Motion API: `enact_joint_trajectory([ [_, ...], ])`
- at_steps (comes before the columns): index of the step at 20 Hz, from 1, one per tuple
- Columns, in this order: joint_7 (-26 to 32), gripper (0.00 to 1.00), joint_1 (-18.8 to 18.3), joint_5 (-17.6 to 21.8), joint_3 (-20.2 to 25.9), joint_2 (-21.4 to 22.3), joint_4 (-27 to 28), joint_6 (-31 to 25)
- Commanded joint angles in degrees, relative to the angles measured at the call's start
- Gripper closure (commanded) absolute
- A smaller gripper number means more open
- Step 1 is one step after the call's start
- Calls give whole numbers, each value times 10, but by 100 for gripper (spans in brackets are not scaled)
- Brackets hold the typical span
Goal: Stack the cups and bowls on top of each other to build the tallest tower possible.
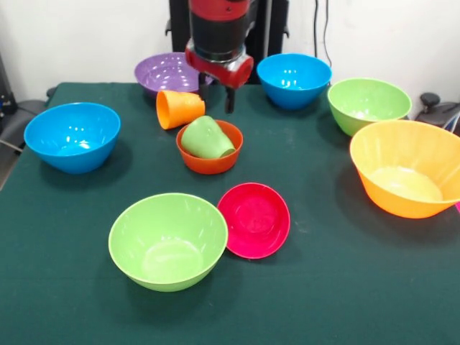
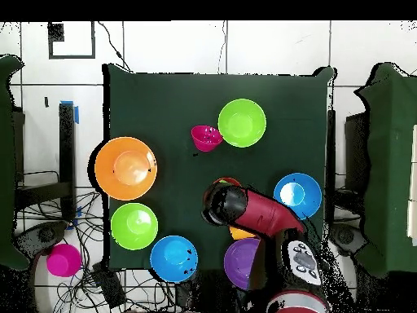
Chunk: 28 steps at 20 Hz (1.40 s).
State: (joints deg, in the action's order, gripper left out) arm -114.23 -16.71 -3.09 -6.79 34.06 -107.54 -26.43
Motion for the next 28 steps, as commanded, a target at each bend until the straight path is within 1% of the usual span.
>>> enact_joint_trajectory([
  [1, 28, 0, -77, 44, 90, -161, 71, 103],
  [2, 35, 0, -82, 53, 94, -170, 79, 111],
  [3, 39, 0, -85, 57, 93, -171, 84, 103],
  [5, 38, 0, -82, 71, 85, -156, 85, 89],
  [7, 27, 0, -81, 77, 82, -146, 78, 83],
  [10, -6, 0, -87, 71, 90, -152, 63, 105],
  [11, -17, 0, -88, 70, 93, -157, 59, 121],
  [16, -62, 0, -90, 41, 104, -159, 23, 147],
  [18, -66, 0, -83, 40, 99, -155, 22, 139],
  [20, -68, 0, -67, 42, 84, -146, 26, 131],
  [24, -73, 0, -36, 31, 62, -108, 30, 64],
  [26, -66, 0, -46, 25, 76, -98, 24, 58],
  [27, -60, 0, -47, 24, 77, -92, 24, 43],
  [28, -59, 0, -39, 27, 66, -89, 31, 36],
])
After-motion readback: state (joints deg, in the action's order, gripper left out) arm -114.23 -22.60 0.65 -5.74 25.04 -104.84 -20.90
